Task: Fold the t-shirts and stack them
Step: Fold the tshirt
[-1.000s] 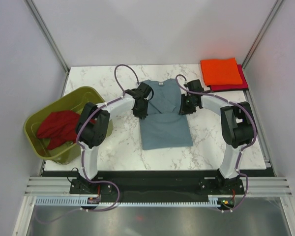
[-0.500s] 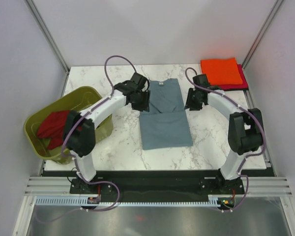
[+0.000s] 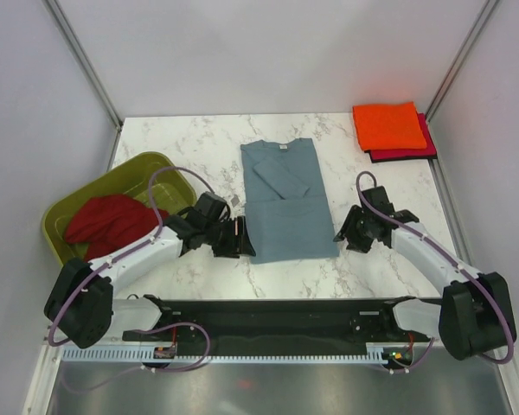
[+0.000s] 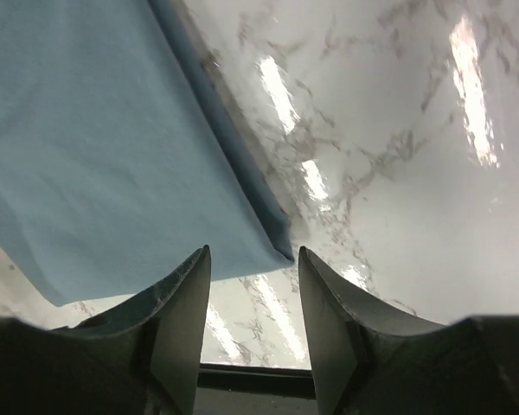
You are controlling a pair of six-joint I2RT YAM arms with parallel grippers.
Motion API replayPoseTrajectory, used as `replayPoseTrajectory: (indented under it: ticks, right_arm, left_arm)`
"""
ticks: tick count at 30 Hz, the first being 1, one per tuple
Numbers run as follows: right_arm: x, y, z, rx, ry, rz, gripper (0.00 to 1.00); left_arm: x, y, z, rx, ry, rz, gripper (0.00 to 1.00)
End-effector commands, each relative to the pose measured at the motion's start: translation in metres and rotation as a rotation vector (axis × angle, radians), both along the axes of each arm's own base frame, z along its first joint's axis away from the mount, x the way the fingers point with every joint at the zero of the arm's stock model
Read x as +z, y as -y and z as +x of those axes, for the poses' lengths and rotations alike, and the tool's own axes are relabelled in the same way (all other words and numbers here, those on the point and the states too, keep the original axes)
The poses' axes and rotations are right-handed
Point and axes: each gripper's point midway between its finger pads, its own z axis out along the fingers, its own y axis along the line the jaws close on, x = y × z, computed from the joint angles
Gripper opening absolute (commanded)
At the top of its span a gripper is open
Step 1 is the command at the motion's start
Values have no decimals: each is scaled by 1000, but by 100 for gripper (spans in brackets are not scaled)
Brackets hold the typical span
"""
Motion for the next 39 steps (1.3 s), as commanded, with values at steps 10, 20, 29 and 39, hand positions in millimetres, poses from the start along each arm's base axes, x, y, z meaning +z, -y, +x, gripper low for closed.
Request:
replayPoseTrajectory:
  ticks: [10,20,29,39]
  right_arm:
    - [-8,-3,-3,46,69,19,55]
    - [11,-2,41,140,165,-39,53]
    - [24,-18,137,306,313,22,40]
    - [-9,-26,176,488,255,-22,43]
  left_arm:
    - [-41,22,-1,104,-33,-72,62]
    - [-27,5,49,176,52,89,54]
    - [-33,-6,123,199,72,167,45]
    - [-48,0,164,123,111,272,43]
